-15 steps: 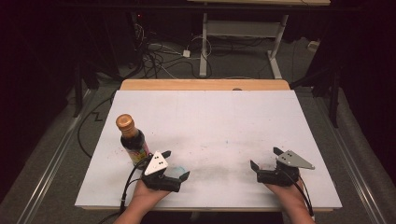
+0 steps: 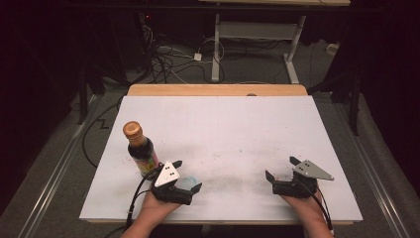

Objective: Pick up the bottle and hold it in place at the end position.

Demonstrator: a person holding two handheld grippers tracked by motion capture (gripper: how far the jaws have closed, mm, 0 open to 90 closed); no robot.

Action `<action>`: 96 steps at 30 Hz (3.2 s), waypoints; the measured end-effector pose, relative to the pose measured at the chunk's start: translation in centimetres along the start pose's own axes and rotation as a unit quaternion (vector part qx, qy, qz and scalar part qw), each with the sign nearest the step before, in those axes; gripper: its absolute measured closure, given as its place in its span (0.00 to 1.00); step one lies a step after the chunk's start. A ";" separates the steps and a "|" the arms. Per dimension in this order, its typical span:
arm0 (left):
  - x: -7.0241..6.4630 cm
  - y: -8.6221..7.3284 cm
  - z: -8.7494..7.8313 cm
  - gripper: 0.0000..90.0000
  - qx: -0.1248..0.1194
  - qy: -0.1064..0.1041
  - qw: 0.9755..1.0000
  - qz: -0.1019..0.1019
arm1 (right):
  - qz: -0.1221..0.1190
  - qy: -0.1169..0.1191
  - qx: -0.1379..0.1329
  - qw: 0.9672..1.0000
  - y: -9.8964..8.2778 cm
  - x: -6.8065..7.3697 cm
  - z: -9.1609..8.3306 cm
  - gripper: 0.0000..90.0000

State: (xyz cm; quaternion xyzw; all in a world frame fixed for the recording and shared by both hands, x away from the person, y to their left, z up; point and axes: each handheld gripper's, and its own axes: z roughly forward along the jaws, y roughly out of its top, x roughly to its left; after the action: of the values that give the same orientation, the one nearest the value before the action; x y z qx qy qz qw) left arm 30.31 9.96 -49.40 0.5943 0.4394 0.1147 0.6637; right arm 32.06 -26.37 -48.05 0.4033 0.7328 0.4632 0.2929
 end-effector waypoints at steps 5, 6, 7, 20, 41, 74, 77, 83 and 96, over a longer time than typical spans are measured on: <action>0.1 0.1 0.1 0.00 0.006 -0.001 1.000 -0.004 | 0.000 0.000 0.000 1.000 0.0 0.0 0.0 0.00; 0.1 0.1 0.1 0.00 0.007 -0.002 1.000 -0.006 | 0.000 0.000 0.000 1.000 0.0 0.0 0.0 0.00; 0.1 0.2 0.1 0.00 0.007 -0.003 1.000 -0.009 | -0.001 0.000 0.001 1.000 0.0 0.0 0.0 0.00; -0.6 1.0 -0.4 0.00 0.014 -0.021 1.000 -0.019 | -0.003 -0.001 0.003 1.000 0.0 0.1 0.1 0.00; -1.1 1.6 -5.8 0.00 0.018 -0.028 0.999 -0.012 | -0.007 0.000 0.008 1.000 0.1 0.1 0.2 0.01; 6.1 4.0 -10.5 0.00 -0.047 0.100 0.993 -0.052 | -0.006 -0.003 0.008 1.000 0.1 0.1 0.2 0.00; 6.4 4.4 -9.9 0.00 -0.051 0.105 0.992 -0.058 | -0.006 -0.003 0.008 1.000 0.1 0.1 0.2 0.01; 6.5 4.6 -8.6 0.00 -0.042 0.099 0.992 -0.061 | -0.007 -0.004 0.008 1.000 0.1 0.2 0.1 0.01; 7.0 5.9 -6.1 0.15 -0.053 0.112 0.991 -0.060 | -0.009 -0.006 0.008 1.000 0.1 0.2 0.2 0.01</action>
State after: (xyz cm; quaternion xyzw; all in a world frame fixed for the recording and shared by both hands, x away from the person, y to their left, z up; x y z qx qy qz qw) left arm 32.22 20.40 -46.68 0.5147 0.5390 0.1633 0.6465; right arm 32.12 -26.12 -48.06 0.4019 0.7382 0.4525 0.2980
